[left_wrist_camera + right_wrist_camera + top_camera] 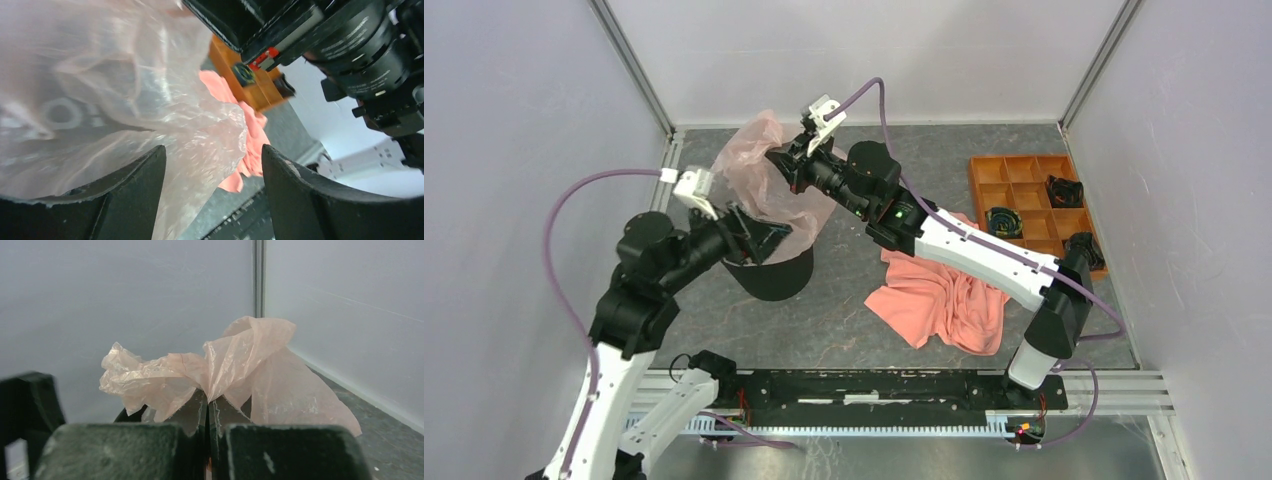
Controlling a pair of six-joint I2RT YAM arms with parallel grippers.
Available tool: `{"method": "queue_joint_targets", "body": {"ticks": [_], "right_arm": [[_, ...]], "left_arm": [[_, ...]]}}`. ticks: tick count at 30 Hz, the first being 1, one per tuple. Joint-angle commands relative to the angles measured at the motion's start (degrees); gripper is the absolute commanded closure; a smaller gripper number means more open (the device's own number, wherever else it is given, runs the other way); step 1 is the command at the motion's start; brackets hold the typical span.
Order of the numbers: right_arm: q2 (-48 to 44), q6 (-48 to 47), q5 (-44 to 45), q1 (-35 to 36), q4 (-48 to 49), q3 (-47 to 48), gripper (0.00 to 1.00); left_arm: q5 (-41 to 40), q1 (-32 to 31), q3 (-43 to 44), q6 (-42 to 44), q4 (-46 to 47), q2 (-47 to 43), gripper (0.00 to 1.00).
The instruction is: Put the trash bags into the trash bin
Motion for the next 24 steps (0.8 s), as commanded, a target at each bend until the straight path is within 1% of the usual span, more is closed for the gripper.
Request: {"method": "queue_joint_targets", "body": {"ticks": [1, 3, 4, 5, 6, 8, 10, 12, 14, 18, 22, 24], "right_arm": [[0.1, 5.2, -1.7, -0.1, 3.5, 2.2, 0.99], [-0.6, 6.0, -2.5, 0.0, 3.6, 1.5, 0.99], [-1.3, 6.3, -2.5, 0.0, 3.7, 0.7, 1.0], [-2.0, 6.4, -2.5, 0.0, 3.9, 0.0, 0.99], [-2.6, 6.4, -2.5, 0.0, 4.0, -0.9, 0.99], [-3.8, 6.3, -2.4, 0.0, 3.9, -2.7, 0.99], [-4.6, 6.2, -2.4, 0.0, 3.8, -3.8, 0.99], [-4.3, 6.0, -2.5, 0.0, 3.2, -3.8, 0.99], [-3.0, 5.7, -4.8, 0.0, 2.6, -3.2, 0.99], [0.9, 4.0, -9.1, 0.1, 0.5, -1.3, 0.99], [4.9, 0.7, -13.0, 0.0, -4.6, 2.2, 0.99], [5.8, -1.5, -13.4, 0.0, -7.4, 3.2, 0.99]], "left_arm": [[11.6, 0.0, -4.2, -7.2, 12.3, 4.2, 0.25], [3.5, 0.0, -4.2, -7.9, 10.4, 6.9, 0.25], [-3.1, 0.0, -3.8, -8.0, 8.8, 8.3, 0.26], [-6.5, 0.0, -3.5, -8.2, 7.2, 9.8, 0.26], [-12.7, 0.0, -3.5, -8.3, 6.2, 11.2, 0.27], [-21.9, 0.0, -3.6, -7.9, 4.5, 14.0, 0.28], [-27.6, 0.1, -4.0, -7.4, 3.0, 16.8, 0.3], [-29.4, 0.2, -4.8, -7.0, 2.6, 19.0, 0.31], [-31.2, 0.2, -6.2, -6.7, 2.5, 20.0, 0.33], [-34.2, 0.2, -10.4, -6.7, 2.8, 18.0, 0.34], [-31.5, 0.2, -13.8, -6.0, 3.4, 13.3, 0.34], [-28.5, 0.2, -14.4, -4.6, 3.3, 10.6, 0.3]]}}
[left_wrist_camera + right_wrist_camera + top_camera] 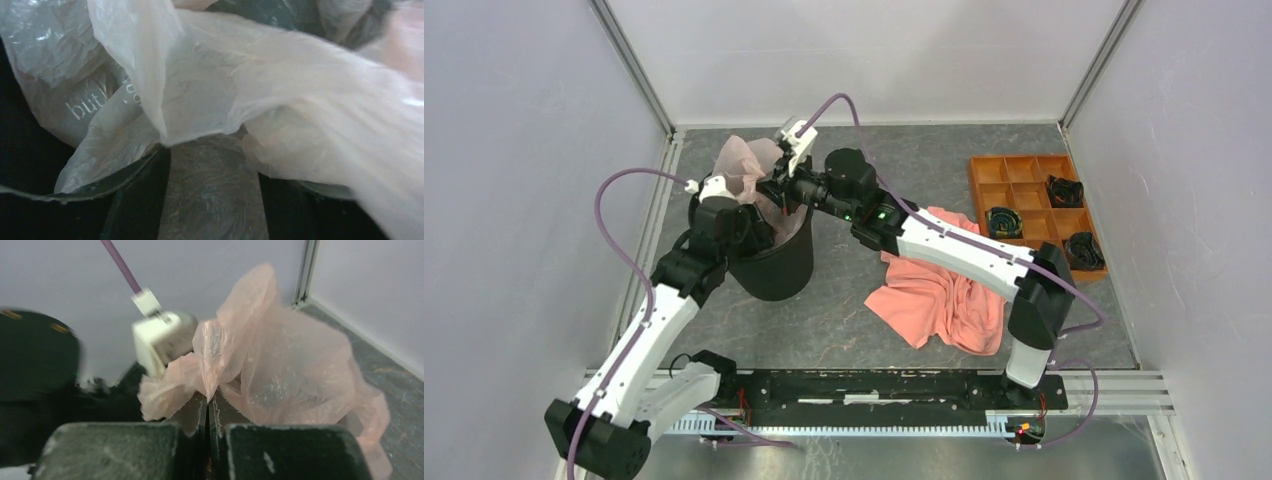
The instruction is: Put the trash bags into the trash bin
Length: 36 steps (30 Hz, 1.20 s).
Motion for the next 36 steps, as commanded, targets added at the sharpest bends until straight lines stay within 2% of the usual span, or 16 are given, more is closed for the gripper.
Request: {"method": "queue_joint_targets", "body": {"ticks": [1, 5, 8, 11, 14, 18, 21, 24, 27, 32, 36], "right_arm": [[2.3, -5.6, -3.4, 0.0, -6.5, 3.7, 0.99], [2.5, -9.6, -1.3, 0.1, -10.8, 2.5, 0.99], [3.5, -12.1, -1.3, 0.1, -14.6, 2.6, 0.99], [4.7, -13.7, -1.2, 0.0, -18.1, 3.6, 0.99], [5.8, -14.1, -1.8, 0.0, -20.5, 4.0, 0.99], [7.2, -14.7, -1.6, 0.0, -24.4, 5.9, 0.99], [7.4, -15.4, 2.5, 0.0, -27.9, 7.2, 0.99], [6.4, -16.1, 9.1, 0.1, -31.9, 8.1, 0.99], [3.5, -16.3, 12.2, 0.1, -33.9, 7.0, 0.99], [-3.4, -16.0, 13.2, 0.9, -32.3, 2.3, 0.99], [-7.2, -14.6, 10.6, 1.6, -30.9, 0.0, 0.99]], "left_arm": [[2.9, 0.1, -0.4, 2.0, 0.7, -7.0, 0.26], [8.8, 0.1, 3.7, 5.3, -1.7, -12.5, 0.1], [11.0, 0.1, 9.7, 7.0, -5.4, -14.4, 0.05], [8.2, 0.1, 15.5, 7.8, -10.3, -14.6, 0.04], [-1.2, 0.1, 18.2, 7.7, -15.1, -15.4, 0.06], [-21.8, 0.2, 14.7, 5.0, -19.1, -16.2, 0.06], [-28.5, 0.2, 12.3, 3.7, -21.3, -13.3, 0.1], [-23.1, 0.1, 11.6, 2.1, -18.8, -12.7, 0.19], [-17.9, 0.1, 8.3, 3.0, -12.2, -14.9, 0.33], [-7.5, 0.1, 4.9, 3.1, -5.2, -12.4, 0.38], [4.2, 0.1, 3.1, 1.0, 0.5, -8.5, 0.55]]}}
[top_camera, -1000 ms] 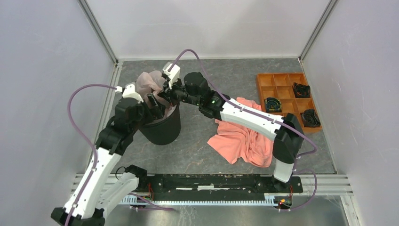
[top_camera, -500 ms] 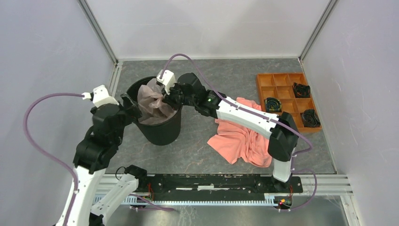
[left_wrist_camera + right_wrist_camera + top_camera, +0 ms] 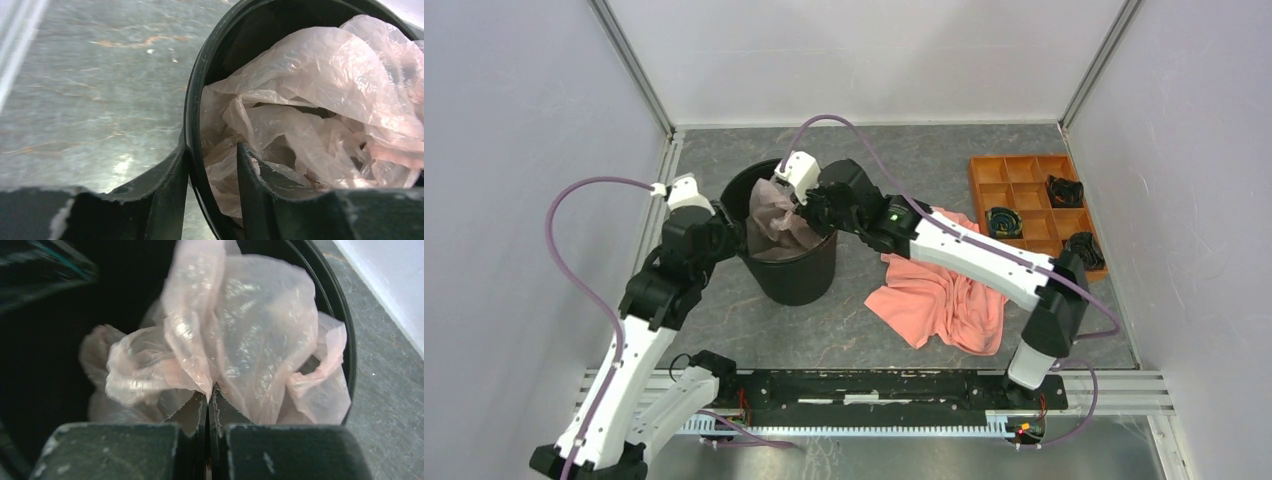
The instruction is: Put the trash bags into the trash bin
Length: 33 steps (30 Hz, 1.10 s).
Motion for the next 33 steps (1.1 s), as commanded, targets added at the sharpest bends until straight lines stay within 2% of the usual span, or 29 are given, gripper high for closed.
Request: {"method": "queue_joint_targets", "body": {"ticks": [1, 4, 6, 10, 13, 15, 17, 20, 22, 24, 30, 33], "right_arm": [[-7.1, 1.3, -1.3, 0.7, 2.1, -1.8, 0.99], [-10.2, 2.1, -1.2, 0.7, 4.5, -4.5, 0.99], [-12.3, 3.0, 0.5, 0.7, 6.0, -6.2, 0.98], [-15.9, 11.3, 5.7, 0.1, 8.1, -9.4, 0.9], [-19.1, 22.5, 6.2, -0.7, 13.6, -14.9, 0.99], [-21.0, 29.2, 5.7, -0.8, 18.7, -18.8, 0.99], [-22.5, 33.7, 3.7, -1.0, 23.3, -21.5, 1.0], [-23.3, 35.5, 0.5, -1.0, 27.8, -22.7, 0.99], [-23.2, 34.8, -0.7, -1.0, 28.0, -22.0, 0.98], [-22.8, 33.4, -1.9, -1.0, 27.4, -21.1, 0.95], [-23.1, 32.3, -5.8, -1.0, 25.6, -21.1, 0.92], [-23.4, 32.0, -5.7, -1.0, 25.6, -21.8, 0.9]], "left_arm": [[15.7, 0.1, -2.7, -4.3, 11.0, 4.1, 0.56], [22.1, 0.1, -3.9, -5.2, 14.0, 4.8, 0.58], [21.5, 0.1, -3.0, -4.3, 12.9, 4.4, 0.55], [15.1, 0.1, 1.2, -0.5, 7.3, 1.2, 0.24], [15.0, 0.1, 5.1, 1.3, 4.4, -1.0, 0.14], [19.4, 0.1, 7.4, 1.1, 4.6, -2.1, 0.1], [29.5, 0.1, 7.6, 0.4, 8.7, -3.5, 0.07], [48.8, 0.1, 2.9, -4.5, 21.7, -5.2, 0.03], [53.9, 0.1, 0.6, -8.0, 28.1, -5.1, 0.01], [52.7, 0.1, -0.1, -9.7, 28.7, -4.3, 0.01], [43.4, 0.1, 0.7, -7.0, 25.5, -1.2, 0.02], [47.9, 0.1, 0.1, -8.2, 28.2, 1.9, 0.07]]}}
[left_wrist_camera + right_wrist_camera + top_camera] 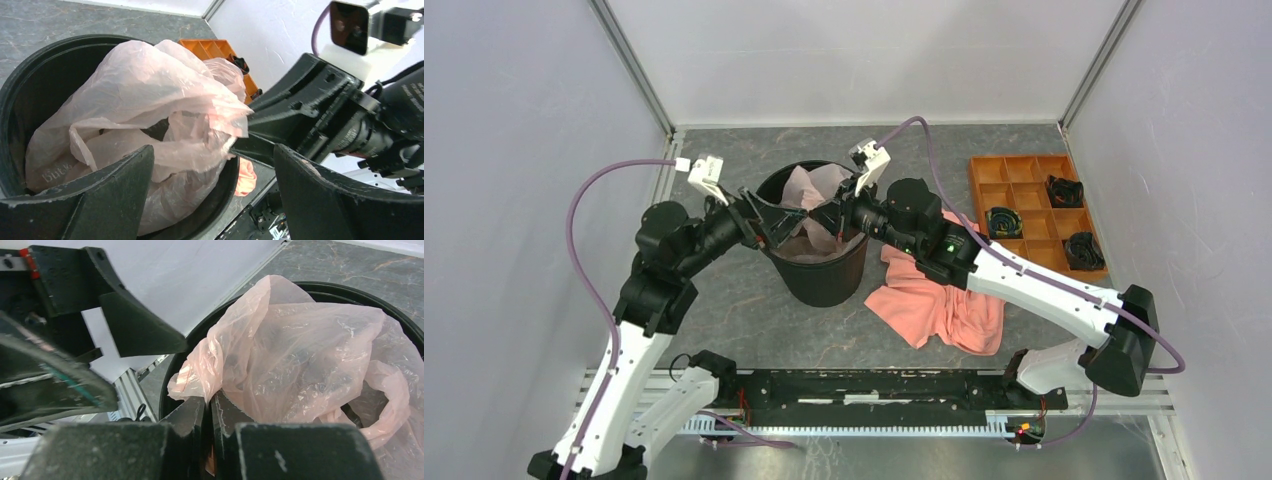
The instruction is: Put the trash bags into the trash bin
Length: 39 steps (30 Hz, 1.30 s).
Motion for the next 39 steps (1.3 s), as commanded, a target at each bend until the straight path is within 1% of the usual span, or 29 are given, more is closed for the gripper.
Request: {"method": "queue_joint_targets", "body": {"ticks": [1, 4, 8, 9, 10, 11, 12, 13, 15, 17, 19, 20, 21, 23, 25, 26, 29, 30, 31, 34, 36, 39], "right_arm": [[-2.3, -0.3, -1.7, 0.0, 2.0, 0.9, 0.89], [-2.6, -1.7, -0.8, 0.0, 1.8, 0.9, 0.87], [-3.1, -4.2, 1.8, 0.1, 1.0, 0.9, 0.81], [-3.1, -5.0, 1.7, 0.0, 0.9, 0.8, 0.8], [-3.2, -5.7, 1.2, 0.0, 0.9, 0.8, 0.78], [-3.3, -7.0, 0.5, 0.0, 0.8, 0.9, 0.73], [-3.4, -9.0, 0.0, 0.0, 0.4, 1.0, 0.68], [-3.6, -10.6, 0.0, 0.0, 0.0, 1.0, 0.62], [-4.5, -15.7, 0.0, 0.0, -1.3, 1.1, 0.52], [-5.5, -21.0, 2.0, 0.0, -3.2, 1.2, 0.44], [-6.2, -26.1, 4.5, 0.0, -4.7, 1.6, 0.44], [-6.3, -27.7, 5.2, 0.0, -5.6, 1.9, 0.47], [-6.0, -31.2, 5.5, 0.1, -5.9, 2.4, 0.48], [-4.8, -35.3, 3.2, 0.1, -7.2, 3.9, 0.48], [-3.6, -39.6, 0.3, 0.4, -7.9, 4.5, 0.39], [-3.2, -41.8, 0.3, 0.8, -7.7, 4.2, 0.31], [-3.8, -47.7, 3.9, 3.5, -6.4, 1.8, 0.16], [-4.4, -48.7, 4.5, 4.0, -4.9, 0.3, 0.13], [-4.9, -49.6, 4.1, 4.3, -4.3, -0.9, 0.12], [-5.5, -50.0, 2.5, 5.1, -1.5, -2.5, 0.12], [-5.0, -49.8, 3.1, 5.3, 0.4, -3.5, 0.13], [-3.4, -51.4, 6.4, 5.3, 3.9, -5.3, 0.16]], "left_arm": [[5.1, 0.0, -1.4, -3.3, 6.6, 3.6, 0.11], [8.2, -0.1, -3.9, -5.5, 8.8, 5.3, 0.29], [7.1, -0.1, -6.2, -4.8, 7.7, 3.6, 0.46], [6.6, -0.1, -6.6, -4.4, 7.2, 3.0, 0.53], [6.0, 0.0, -6.8, -4.1, 6.8, 2.6, 0.65], [4.9, -0.1, -6.7, -3.7, 5.4, 2.2, 0.79], [3.2, 0.0, -6.5, -3.4, 4.1, 2.1, 0.87], [1.6, 0.0, -6.2, -2.8, 2.7, 1.9, 0.89], [0.5, -0.1, -5.6, -1.2, 1.0, 1.9, 0.89], [0.3, -0.1, -5.1, 0.8, -0.8, 1.9, 0.9], [-0.9, -0.1, -4.2, 3.0, -3.5, 1.8, 0.92], [-2.0, 0.0, -4.0, 3.9, -4.6, 1.7, 0.94], [-2.6, 0.0, -4.0, 4.4, -5.5, 1.4, 0.96], [-2.4, -0.1, -4.3, 4.7, -5.9, 0.6, 0.96], [-1.9, -0.1, -4.3, 4.4, -5.6, -0.4, 0.97], [-1.8, -0.1, -4.2, 4.2, -5.4, -0.9, 0.97], [-2.5, -0.1, -3.7, 4.2, -5.4, -2.5, 0.98], [-2.7, -0.1, -3.3, 4.2, -5.7, -2.7, 0.98], [-2.8, -0.1, -3.0, 4.3, -6.0, -2.6, 0.98], [-2.5, 0.0, -2.6, 4.3, -5.9, -2.2, 0.98], [-2.1, -0.1, -2.4, 4.3, -5.8, -1.7, 0.98], [-2.0, -0.1, -1.9, 4.4, -5.7, -1.4, 0.98]]}}
